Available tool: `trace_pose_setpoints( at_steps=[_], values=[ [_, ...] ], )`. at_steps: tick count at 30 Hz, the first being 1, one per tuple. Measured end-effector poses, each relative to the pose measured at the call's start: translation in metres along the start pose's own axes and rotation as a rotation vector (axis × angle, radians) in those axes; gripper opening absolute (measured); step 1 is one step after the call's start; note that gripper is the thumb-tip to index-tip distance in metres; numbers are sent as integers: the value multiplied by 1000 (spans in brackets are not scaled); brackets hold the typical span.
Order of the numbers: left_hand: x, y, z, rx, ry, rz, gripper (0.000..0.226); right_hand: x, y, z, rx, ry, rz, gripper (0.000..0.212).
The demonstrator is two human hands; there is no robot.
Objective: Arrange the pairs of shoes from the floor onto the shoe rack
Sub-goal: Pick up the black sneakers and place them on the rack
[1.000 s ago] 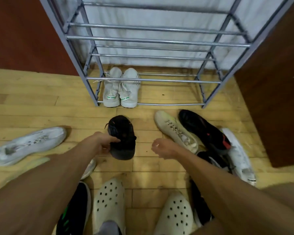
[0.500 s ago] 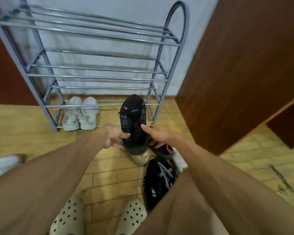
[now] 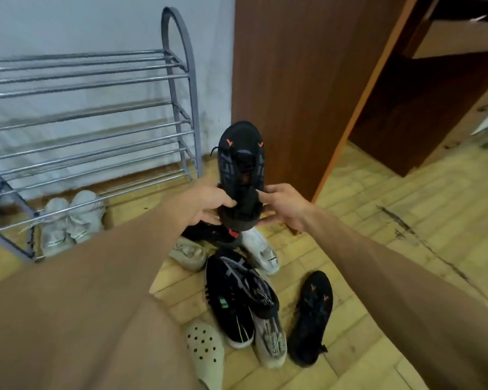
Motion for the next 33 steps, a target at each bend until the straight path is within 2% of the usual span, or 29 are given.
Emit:
trace_pose_setpoints(
  at_steps=[3, 7, 11, 16, 19, 21, 22, 24, 26, 28, 30, 33],
  values=[
    [-23, -1, 29, 15, 44, -31, 28, 28, 11, -14, -21, 10, 5, 34],
    [-72, -8, 60, 71, 245, -109, 25, 81, 21, -25, -26, -32, 62, 41],
    [-142, -5, 74, 26, 422, -212, 28, 159, 30, -37, 184, -106, 241, 47],
    [-199, -1, 69, -6, 448, -251, 40, 263, 48, -48, 423, 157, 487, 50],
    [-204, 4, 66, -10, 327, -257, 37, 319, 65, -45, 366, 408, 593, 64],
    [-207, 3, 63, 5, 268, -281, 47, 349, 74, -31, 323, 425, 624, 68],
    [-208, 2, 63, 11, 244, -292, 51, 361, 76, -24, 342, 369, 658, 69],
    [-210, -2, 65, 30, 204, -314, 57, 375, 77, -12, 456, 108, 784, 65],
    [-211, -6, 71, 46, 207, -333, 58, 384, 73, -4, 544, -139, 871, 54],
    [-210, -11, 74, 72, 202, -329, 56, 388, 68, 0, 579, -253, 890, 40],
    [-206, -17, 75, 99, 214, -321, 55, 388, 69, 0, 576, -285, 891, 37],
    [-204, -23, 73, 138, 247, -321, 53, 381, 79, -3, 469, -367, 893, 42]
  ],
)
Point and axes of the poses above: each hand's wrist, its own y-axis away from the middle knuckle, its own z-axis out of the palm, x = y × z, the point moved 2 cm from there along -y, towards the middle knuckle, and after that the axes turned 4 degrees about y, right-handed, at the moved point
